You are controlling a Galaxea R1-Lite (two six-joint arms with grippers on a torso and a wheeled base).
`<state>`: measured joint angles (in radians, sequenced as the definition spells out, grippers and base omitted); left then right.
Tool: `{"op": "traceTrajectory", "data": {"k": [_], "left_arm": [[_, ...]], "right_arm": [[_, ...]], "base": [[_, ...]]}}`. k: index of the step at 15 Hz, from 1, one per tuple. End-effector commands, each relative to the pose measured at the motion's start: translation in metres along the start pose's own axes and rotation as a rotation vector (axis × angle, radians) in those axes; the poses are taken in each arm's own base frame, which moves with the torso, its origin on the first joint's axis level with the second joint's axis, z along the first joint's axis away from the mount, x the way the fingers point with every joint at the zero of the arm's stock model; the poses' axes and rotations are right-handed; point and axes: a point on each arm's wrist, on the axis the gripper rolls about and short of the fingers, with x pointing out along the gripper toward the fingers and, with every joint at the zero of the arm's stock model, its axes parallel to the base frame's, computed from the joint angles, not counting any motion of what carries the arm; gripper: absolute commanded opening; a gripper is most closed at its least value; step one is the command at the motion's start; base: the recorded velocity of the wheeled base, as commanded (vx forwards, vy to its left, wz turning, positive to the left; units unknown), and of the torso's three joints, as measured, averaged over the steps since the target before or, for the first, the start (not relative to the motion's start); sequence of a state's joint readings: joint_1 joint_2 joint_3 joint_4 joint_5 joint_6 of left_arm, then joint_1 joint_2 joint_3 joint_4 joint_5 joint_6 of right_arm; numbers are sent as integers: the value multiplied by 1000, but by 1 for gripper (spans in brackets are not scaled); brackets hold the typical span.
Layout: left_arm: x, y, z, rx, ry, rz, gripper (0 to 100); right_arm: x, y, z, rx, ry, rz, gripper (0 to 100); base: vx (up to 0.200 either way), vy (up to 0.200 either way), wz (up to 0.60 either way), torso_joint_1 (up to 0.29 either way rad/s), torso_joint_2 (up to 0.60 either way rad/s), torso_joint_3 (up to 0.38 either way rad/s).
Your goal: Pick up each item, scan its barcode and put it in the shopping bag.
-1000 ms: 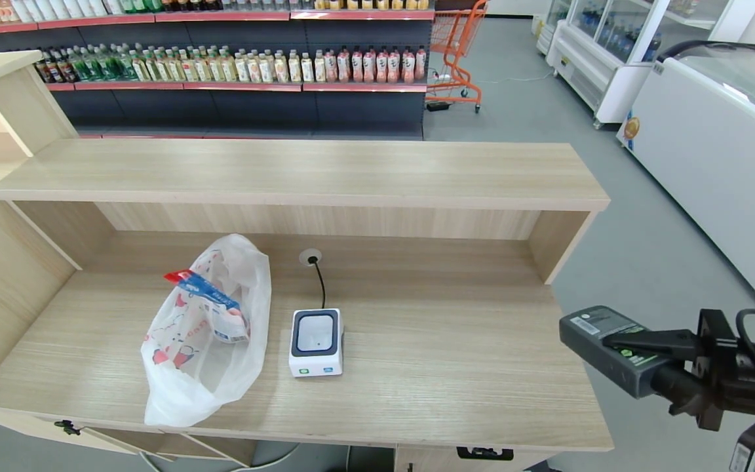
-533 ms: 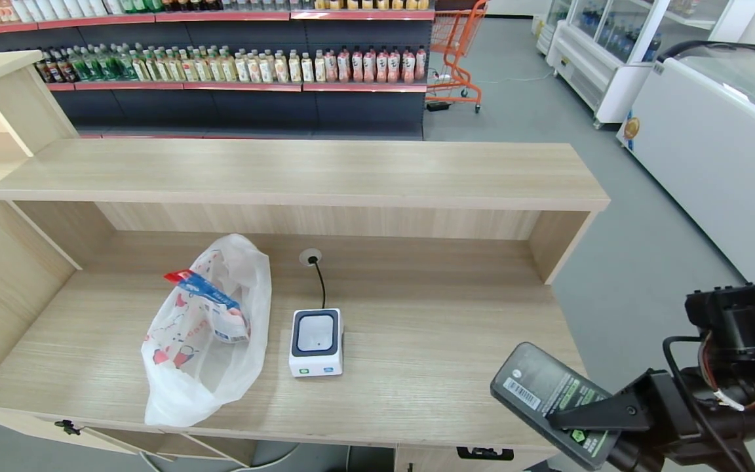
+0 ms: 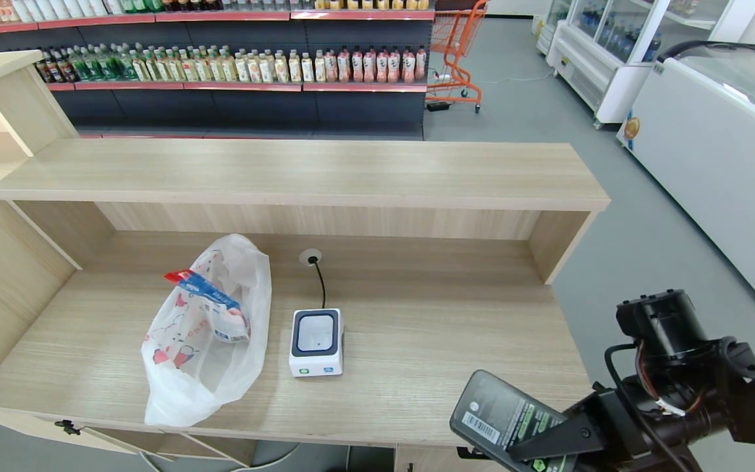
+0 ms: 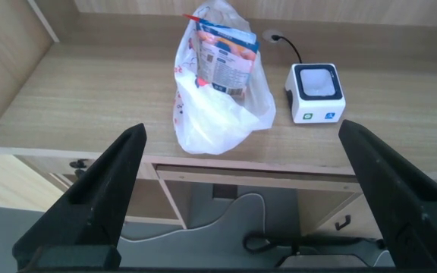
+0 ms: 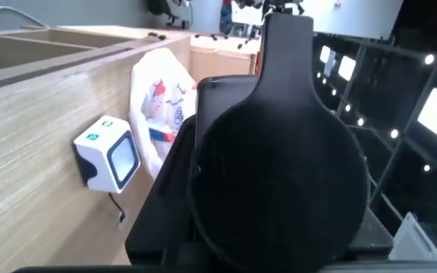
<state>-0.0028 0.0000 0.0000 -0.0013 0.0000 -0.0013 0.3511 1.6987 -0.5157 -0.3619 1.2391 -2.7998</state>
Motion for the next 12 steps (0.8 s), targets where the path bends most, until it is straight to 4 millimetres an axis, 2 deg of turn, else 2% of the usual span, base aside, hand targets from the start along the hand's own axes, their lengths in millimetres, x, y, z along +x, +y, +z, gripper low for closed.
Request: {"op": "traceTrajectory", "data": {"k": [1, 4, 10, 12], "left_arm": [[0, 0, 0, 0, 1, 0, 100], [0, 0, 0, 0, 1, 0, 100], [0, 0, 0, 0, 1, 0, 100], [0, 0, 0, 0, 1, 0, 100]], "right_arm": [[11, 2, 0, -73, -43, -17, 0], [18, -4, 0, -98, -65, -34, 0], [25, -9, -25, -168, -55, -50, 0], [26, -8, -26, -166, -58, -57, 0]], "base": [[0, 0, 0, 0, 0, 0], [0, 0, 0, 0, 0, 0], [0, 0, 0, 0, 0, 0], [0, 0, 0, 0, 0, 0]]}}
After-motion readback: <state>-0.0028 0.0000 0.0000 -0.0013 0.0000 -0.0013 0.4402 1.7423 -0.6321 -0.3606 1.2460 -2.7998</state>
